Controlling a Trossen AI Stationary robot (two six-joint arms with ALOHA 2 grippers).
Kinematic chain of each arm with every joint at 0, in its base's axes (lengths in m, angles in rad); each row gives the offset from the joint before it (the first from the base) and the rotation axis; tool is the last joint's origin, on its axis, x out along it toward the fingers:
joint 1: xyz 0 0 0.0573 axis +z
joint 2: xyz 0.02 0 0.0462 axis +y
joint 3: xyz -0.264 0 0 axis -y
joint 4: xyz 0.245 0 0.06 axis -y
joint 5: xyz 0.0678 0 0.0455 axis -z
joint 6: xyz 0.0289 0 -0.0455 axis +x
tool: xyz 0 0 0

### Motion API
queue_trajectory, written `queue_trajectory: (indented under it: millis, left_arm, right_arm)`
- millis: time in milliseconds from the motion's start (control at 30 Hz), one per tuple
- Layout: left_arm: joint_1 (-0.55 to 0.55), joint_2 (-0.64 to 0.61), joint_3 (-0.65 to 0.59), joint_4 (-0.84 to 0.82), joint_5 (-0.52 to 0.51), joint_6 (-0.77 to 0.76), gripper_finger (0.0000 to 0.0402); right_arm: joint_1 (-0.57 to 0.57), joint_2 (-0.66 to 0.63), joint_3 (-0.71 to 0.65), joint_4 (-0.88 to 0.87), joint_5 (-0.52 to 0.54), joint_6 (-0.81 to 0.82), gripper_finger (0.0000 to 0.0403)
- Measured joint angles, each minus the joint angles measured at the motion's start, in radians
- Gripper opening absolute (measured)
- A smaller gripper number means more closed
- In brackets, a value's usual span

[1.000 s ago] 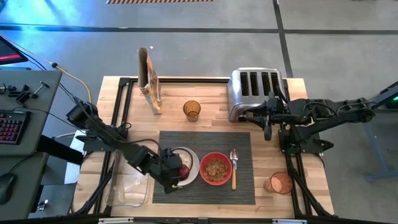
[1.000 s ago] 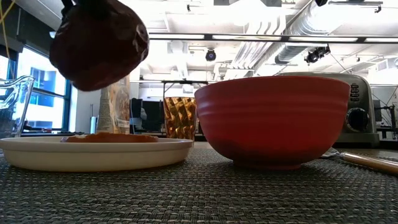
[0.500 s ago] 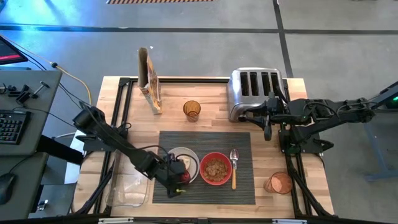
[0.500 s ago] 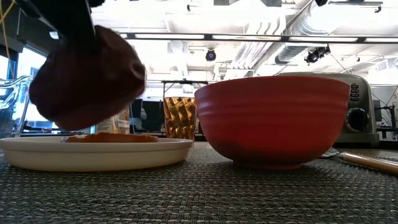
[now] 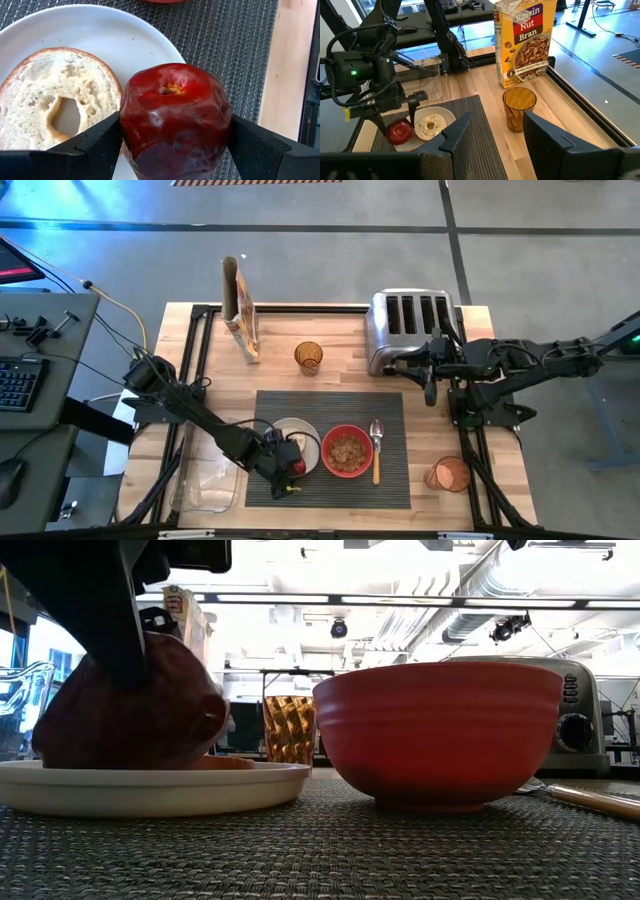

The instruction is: Arrange a breakfast setting

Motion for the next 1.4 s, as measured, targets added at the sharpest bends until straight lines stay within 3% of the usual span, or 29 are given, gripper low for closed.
queue_trajectory:
  millis: [600,1133,1400]
  left_arm:
    - [0.034,0.0,0.0,-0.053,-0.004,0.043,0.0298]
    - [0.037,0.0,0.001,-0.06,0.043,0.042,0.0341]
    - [0.057,-0.002,0.0,0.009,0.12,0.062,0.0355]
  right_arm:
    - [0.0,0.0,0.0,0.0,0.0,0.0,0.0154]
    - [0.0,0.0,0.0,0.0,0.0,0.0,0.0154]
    - [0.0,0.0,0.0,0.0,0.0,0.0,0.0154]
